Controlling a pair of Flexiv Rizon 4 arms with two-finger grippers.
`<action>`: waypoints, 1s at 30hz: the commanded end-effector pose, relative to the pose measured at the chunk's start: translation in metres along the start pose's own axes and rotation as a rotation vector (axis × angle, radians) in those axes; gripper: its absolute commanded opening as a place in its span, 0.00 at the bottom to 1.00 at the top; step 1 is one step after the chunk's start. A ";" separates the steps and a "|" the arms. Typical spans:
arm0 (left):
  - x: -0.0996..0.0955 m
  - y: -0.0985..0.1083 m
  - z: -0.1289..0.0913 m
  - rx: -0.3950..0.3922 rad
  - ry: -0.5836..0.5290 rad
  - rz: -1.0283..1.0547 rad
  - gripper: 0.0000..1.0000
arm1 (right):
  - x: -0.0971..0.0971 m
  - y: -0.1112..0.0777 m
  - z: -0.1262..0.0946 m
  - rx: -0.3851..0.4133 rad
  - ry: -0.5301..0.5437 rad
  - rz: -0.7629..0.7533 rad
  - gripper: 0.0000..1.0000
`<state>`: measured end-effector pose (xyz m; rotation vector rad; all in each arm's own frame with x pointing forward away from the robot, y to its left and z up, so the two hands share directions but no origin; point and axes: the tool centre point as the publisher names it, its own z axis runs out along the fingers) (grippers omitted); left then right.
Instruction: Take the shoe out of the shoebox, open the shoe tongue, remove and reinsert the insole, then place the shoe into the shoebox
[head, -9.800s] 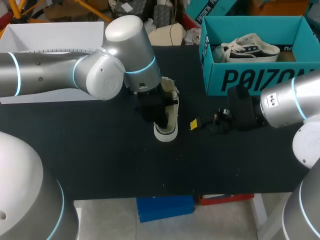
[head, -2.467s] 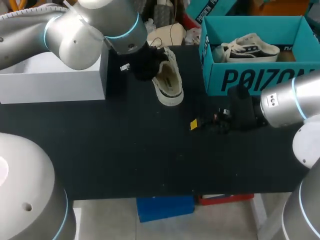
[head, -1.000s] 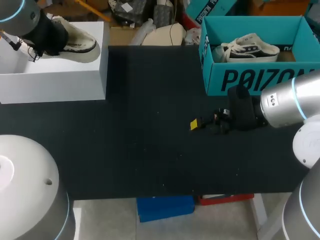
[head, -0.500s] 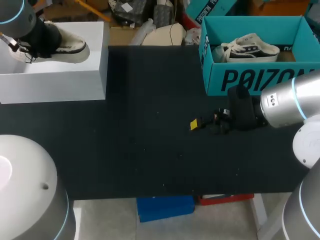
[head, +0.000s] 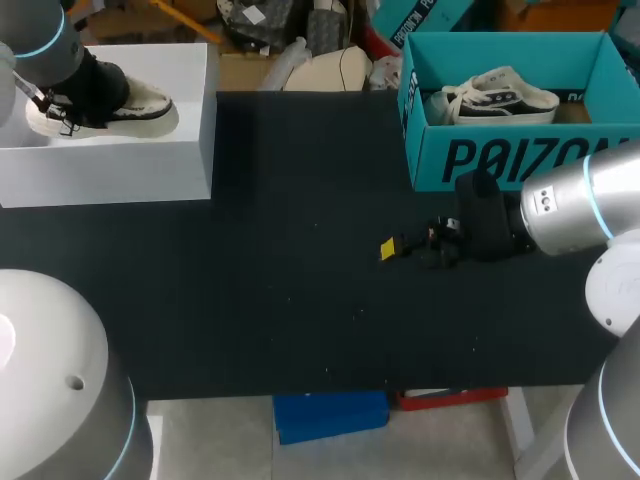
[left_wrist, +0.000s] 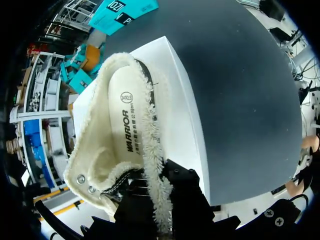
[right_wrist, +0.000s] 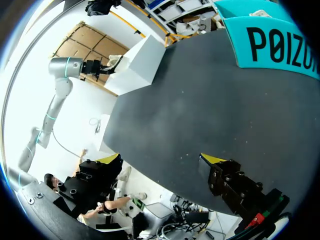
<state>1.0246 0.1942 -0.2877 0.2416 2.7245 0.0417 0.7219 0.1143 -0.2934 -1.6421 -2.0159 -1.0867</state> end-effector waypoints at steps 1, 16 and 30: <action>-0.005 0.000 0.018 0.002 0.018 -0.008 0.00 | 0.001 0.000 0.001 0.001 -0.002 0.001 1.00; 0.010 -0.001 0.054 0.019 0.075 -0.013 0.00 | 0.001 0.000 0.001 0.001 -0.002 0.001 1.00; 0.013 -0.005 0.053 0.030 0.092 -0.011 0.22 | 0.001 0.000 0.001 0.001 -0.002 0.001 1.00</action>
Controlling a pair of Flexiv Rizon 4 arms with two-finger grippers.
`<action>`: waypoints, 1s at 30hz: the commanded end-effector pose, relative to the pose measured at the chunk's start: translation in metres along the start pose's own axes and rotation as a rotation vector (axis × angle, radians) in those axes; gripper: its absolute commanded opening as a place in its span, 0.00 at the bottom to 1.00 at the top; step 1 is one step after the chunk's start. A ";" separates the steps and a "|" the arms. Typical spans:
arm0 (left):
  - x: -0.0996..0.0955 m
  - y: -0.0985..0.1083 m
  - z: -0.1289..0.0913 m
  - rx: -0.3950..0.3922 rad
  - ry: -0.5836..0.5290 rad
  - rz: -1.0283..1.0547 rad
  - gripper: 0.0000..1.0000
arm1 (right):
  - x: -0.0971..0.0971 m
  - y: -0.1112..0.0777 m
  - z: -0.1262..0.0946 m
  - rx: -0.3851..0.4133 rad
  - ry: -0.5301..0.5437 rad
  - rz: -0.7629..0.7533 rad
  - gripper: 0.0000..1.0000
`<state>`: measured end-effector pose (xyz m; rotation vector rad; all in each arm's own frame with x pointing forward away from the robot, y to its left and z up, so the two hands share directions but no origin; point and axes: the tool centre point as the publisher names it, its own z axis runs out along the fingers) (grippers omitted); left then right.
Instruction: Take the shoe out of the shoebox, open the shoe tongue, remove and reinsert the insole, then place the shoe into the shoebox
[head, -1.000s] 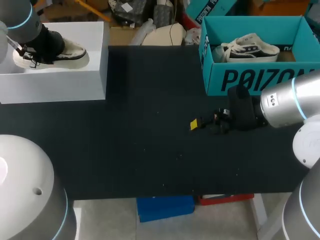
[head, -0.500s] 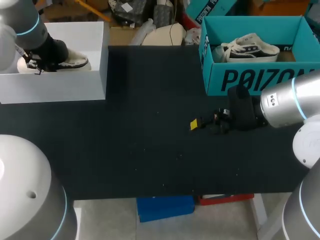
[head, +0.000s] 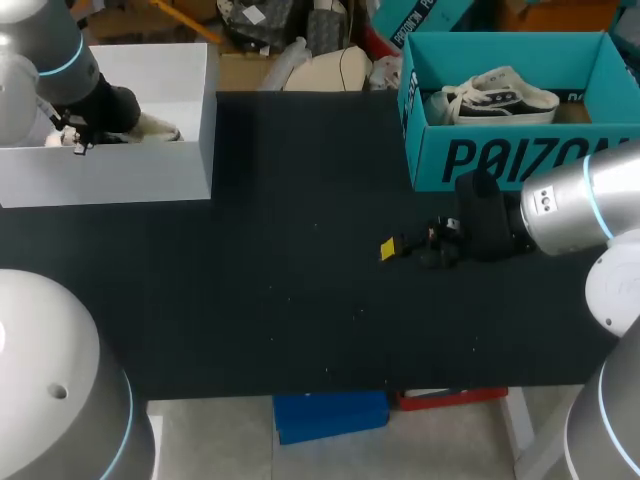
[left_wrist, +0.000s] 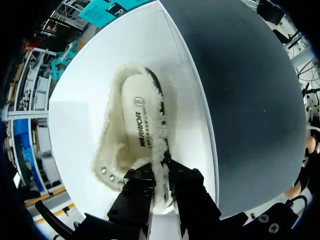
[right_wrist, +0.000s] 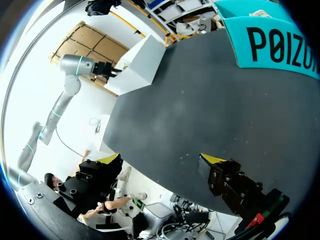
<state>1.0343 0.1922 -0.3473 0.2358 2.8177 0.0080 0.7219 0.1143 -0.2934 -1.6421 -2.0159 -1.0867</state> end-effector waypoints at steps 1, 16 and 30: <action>-0.002 -0.001 -0.007 0.000 0.000 0.003 0.27 | 0.001 0.000 0.001 0.001 -0.002 0.001 1.00; -0.016 -0.023 -0.084 0.013 -0.052 0.029 0.38 | 0.001 0.000 0.001 0.001 -0.002 0.001 1.00; 0.043 -0.107 -0.160 0.106 0.091 0.098 1.00 | 0.001 0.000 0.001 0.001 -0.002 0.001 1.00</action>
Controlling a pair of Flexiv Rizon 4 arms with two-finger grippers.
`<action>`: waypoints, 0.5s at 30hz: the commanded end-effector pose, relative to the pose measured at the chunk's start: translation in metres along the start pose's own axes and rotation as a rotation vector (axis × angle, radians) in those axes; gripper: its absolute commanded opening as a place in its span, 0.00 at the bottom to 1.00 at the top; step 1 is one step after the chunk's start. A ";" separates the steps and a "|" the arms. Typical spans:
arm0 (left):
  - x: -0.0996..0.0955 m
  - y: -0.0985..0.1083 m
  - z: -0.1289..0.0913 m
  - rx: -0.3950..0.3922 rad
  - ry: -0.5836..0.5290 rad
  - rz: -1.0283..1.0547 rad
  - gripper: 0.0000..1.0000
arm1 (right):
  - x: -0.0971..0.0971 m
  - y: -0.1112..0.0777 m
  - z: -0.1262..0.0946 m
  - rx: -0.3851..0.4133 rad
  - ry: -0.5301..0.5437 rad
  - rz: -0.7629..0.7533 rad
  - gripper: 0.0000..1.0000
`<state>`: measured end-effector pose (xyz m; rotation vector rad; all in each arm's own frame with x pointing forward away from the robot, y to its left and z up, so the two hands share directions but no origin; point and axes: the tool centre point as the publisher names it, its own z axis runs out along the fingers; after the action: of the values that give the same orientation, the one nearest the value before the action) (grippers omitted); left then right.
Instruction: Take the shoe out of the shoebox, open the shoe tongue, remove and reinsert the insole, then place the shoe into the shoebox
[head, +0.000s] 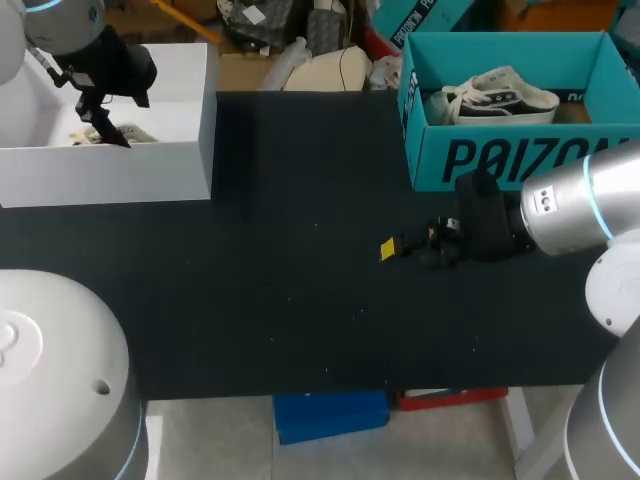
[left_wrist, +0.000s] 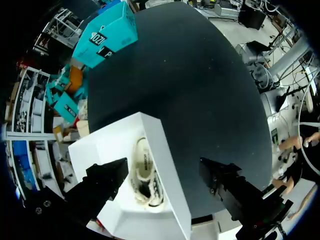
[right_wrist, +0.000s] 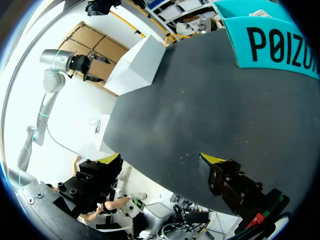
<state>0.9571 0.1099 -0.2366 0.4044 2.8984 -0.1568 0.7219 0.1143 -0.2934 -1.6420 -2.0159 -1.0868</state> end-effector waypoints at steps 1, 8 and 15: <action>0.025 -0.029 -0.029 -0.027 0.007 0.009 1.00 | 0.001 0.000 0.001 0.001 -0.002 0.001 1.00; 0.073 -0.064 -0.013 -0.003 0.089 0.010 1.00 | 0.001 0.000 0.001 0.001 -0.002 0.001 1.00; 0.106 -0.077 0.009 0.003 0.100 -0.018 1.00 | 0.001 0.000 0.001 0.001 -0.002 0.001 1.00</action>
<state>0.8485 0.0618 -0.2531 0.4115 3.0324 -0.1385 0.7219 0.1143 -0.2934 -1.6421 -2.0159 -1.0868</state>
